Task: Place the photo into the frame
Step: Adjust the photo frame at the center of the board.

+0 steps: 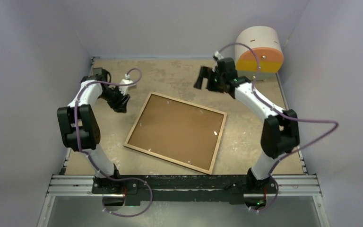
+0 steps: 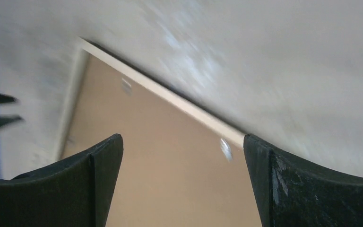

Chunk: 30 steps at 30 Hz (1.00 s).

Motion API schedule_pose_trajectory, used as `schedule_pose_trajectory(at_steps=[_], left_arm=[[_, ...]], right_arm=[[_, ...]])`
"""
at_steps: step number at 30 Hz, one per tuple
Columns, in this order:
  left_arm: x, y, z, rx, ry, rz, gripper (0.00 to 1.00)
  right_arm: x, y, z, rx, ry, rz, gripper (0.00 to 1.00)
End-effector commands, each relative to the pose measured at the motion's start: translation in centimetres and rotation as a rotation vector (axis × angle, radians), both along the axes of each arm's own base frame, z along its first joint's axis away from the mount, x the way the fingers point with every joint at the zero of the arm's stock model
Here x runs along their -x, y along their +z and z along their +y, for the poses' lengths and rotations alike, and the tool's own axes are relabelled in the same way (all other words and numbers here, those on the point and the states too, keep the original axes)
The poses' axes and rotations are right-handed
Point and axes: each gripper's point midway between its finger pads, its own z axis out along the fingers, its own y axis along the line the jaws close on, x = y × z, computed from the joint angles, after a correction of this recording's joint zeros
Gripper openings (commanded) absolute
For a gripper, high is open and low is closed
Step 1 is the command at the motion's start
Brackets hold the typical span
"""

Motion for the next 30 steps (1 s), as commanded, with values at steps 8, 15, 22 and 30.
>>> schedule_pose_trajectory(at_steps=[8, 15, 22, 30], left_arm=[[2.1, -7.4, 4.0, -0.043, 0.107, 0.112, 0.43], [5.8, -8.2, 0.5, 0.027, 0.004, 0.169, 0.44], [7.3, -9.5, -3.2, 0.043, -0.046, 0.214, 0.43], [6.8, -8.2, -7.7, 0.108, -0.105, 0.200, 0.43]], right_arm=[[15.5, -9.2, -12.0, 0.086, -0.296, 0.266, 0.99], [17.6, -12.2, -9.9, -0.073, -0.248, 0.358, 0.99], [14.2, -12.9, -8.7, -0.220, -0.196, 0.421, 0.99], [9.4, -12.3, -10.8, -0.232, -0.239, 0.408, 0.99]])
